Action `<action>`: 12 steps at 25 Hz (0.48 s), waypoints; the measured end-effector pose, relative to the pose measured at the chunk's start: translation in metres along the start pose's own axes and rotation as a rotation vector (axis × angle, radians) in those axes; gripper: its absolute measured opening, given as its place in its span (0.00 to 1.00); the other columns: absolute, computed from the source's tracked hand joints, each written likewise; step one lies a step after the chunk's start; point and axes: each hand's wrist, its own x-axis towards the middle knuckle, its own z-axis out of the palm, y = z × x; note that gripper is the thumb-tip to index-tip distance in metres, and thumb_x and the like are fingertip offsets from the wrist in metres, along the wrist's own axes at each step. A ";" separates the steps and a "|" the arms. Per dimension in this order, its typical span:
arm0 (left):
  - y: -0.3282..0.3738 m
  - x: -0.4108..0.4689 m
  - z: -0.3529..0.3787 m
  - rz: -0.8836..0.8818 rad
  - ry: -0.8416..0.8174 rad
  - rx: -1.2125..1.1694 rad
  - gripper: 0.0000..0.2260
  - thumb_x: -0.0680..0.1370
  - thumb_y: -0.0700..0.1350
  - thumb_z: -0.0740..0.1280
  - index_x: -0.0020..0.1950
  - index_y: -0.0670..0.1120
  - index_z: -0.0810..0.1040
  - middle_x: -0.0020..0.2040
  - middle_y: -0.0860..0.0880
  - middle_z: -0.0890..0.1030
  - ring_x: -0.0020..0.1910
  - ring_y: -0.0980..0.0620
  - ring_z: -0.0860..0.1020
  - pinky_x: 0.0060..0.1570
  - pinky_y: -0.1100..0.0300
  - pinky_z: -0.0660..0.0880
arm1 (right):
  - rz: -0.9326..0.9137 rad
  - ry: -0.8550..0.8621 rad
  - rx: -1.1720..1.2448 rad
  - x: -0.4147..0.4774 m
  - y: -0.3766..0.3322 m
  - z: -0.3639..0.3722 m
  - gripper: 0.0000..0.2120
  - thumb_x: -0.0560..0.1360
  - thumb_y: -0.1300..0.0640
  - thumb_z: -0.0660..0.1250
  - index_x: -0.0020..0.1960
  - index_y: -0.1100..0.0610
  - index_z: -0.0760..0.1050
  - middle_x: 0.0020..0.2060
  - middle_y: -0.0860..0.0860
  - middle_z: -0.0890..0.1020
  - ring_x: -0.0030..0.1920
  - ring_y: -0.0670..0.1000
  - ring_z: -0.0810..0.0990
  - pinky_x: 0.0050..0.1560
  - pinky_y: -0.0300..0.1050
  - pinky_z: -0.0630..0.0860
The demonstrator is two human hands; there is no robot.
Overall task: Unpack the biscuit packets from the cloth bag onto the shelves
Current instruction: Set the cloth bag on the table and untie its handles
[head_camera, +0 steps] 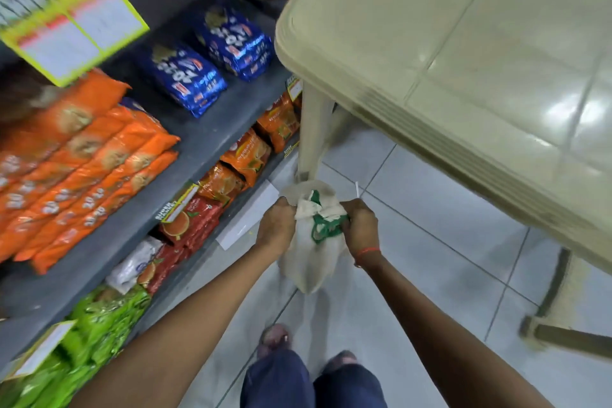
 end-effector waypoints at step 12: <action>0.160 -0.170 -0.316 0.145 0.273 0.112 0.12 0.76 0.41 0.63 0.56 0.42 0.81 0.54 0.37 0.78 0.54 0.37 0.77 0.43 0.50 0.69 | -0.199 -0.019 -0.206 -0.125 -0.292 -0.250 0.05 0.68 0.68 0.63 0.40 0.67 0.78 0.45 0.69 0.82 0.44 0.62 0.80 0.39 0.46 0.68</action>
